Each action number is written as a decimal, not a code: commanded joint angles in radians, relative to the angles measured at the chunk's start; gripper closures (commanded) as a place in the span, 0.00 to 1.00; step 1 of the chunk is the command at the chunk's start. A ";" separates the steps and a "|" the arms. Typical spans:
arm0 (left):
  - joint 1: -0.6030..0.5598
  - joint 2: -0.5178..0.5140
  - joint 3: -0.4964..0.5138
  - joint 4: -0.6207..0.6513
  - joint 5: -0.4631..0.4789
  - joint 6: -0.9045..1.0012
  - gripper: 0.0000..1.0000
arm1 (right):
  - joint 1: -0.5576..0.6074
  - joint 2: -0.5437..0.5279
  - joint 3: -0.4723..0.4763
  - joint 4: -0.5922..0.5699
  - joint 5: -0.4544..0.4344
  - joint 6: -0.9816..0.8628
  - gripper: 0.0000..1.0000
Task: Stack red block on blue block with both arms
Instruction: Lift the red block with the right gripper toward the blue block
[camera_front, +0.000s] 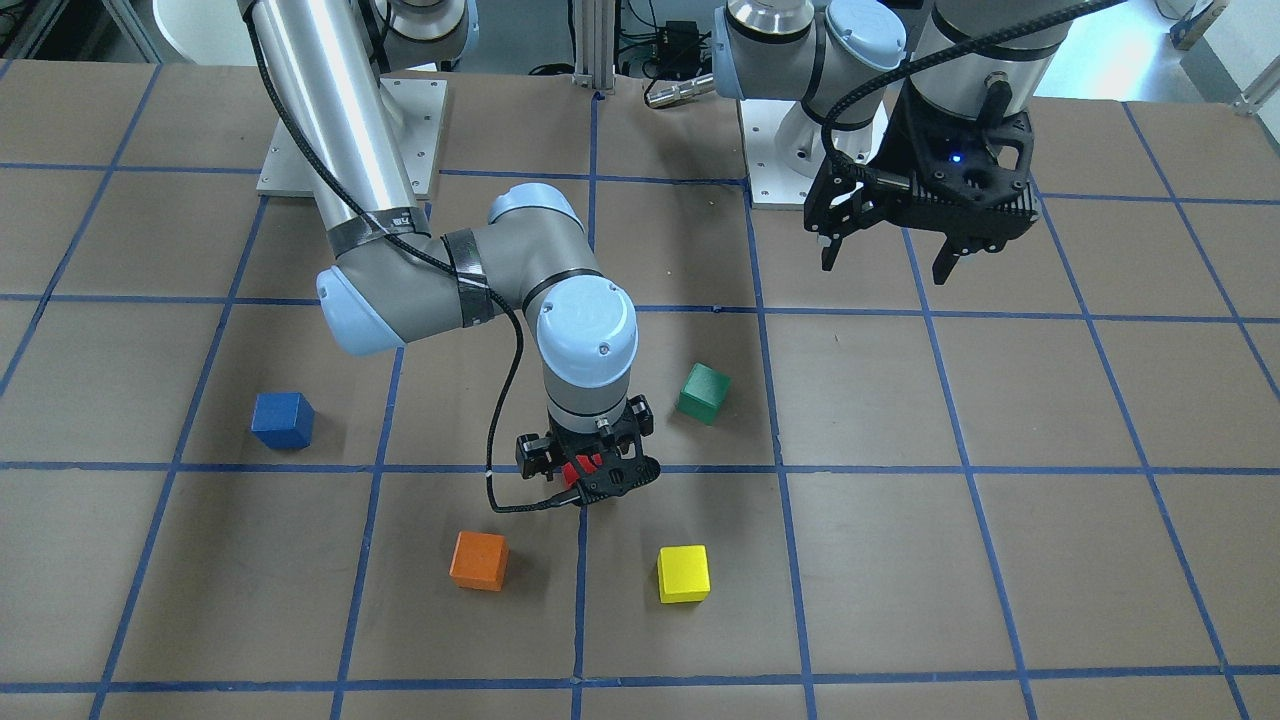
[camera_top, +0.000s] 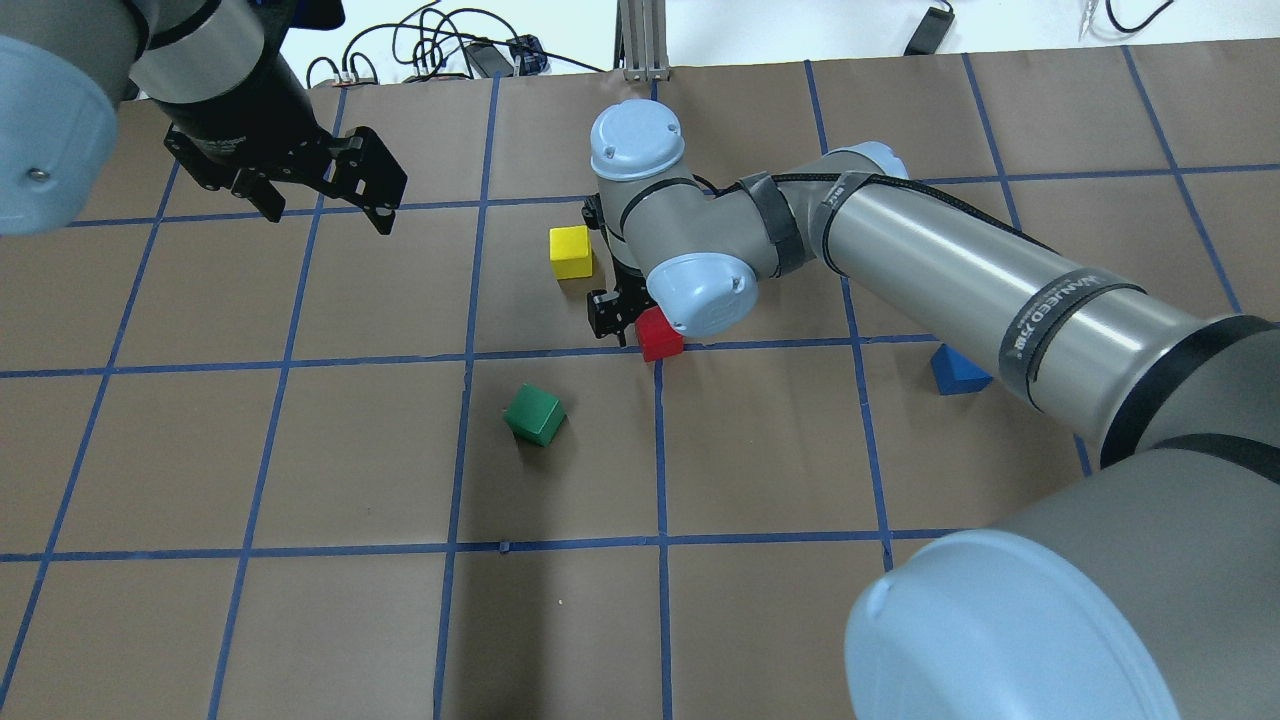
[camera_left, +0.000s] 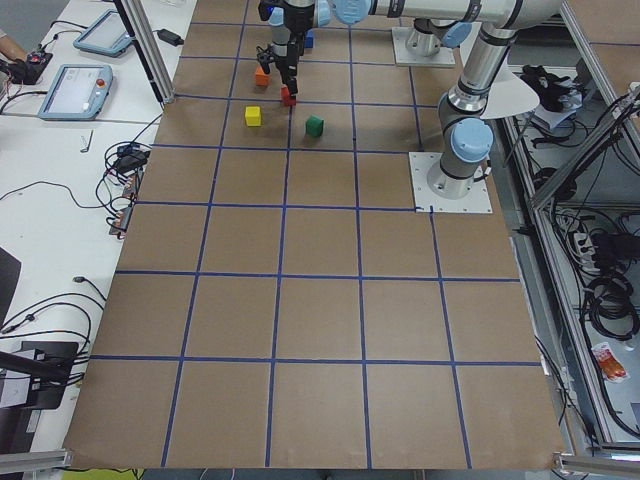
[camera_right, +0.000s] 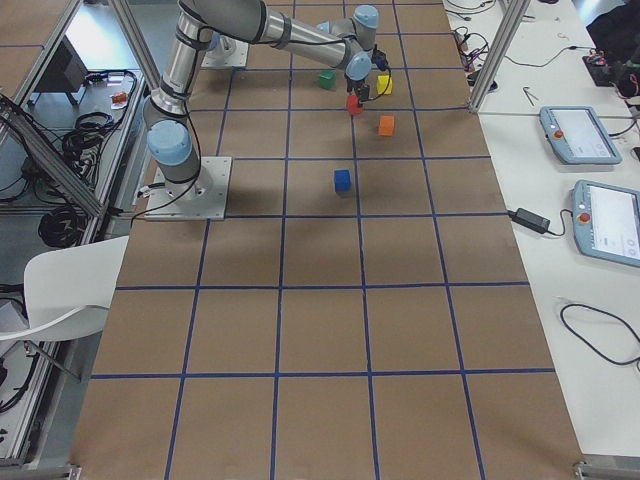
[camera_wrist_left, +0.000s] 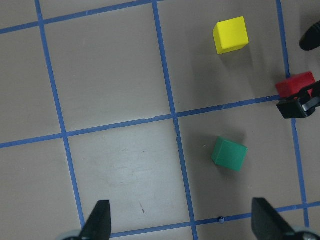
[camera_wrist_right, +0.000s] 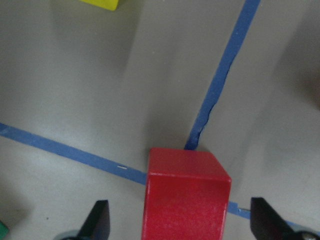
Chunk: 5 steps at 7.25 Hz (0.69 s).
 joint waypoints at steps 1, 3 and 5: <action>0.000 0.000 0.000 0.000 0.000 0.000 0.00 | 0.000 0.017 0.000 -0.008 0.001 -0.006 0.03; 0.000 -0.002 0.000 0.000 -0.001 0.000 0.00 | 0.000 0.017 -0.001 -0.011 -0.001 -0.009 0.64; 0.000 -0.002 0.000 0.000 -0.001 0.000 0.00 | -0.002 0.010 -0.009 0.000 0.002 -0.015 1.00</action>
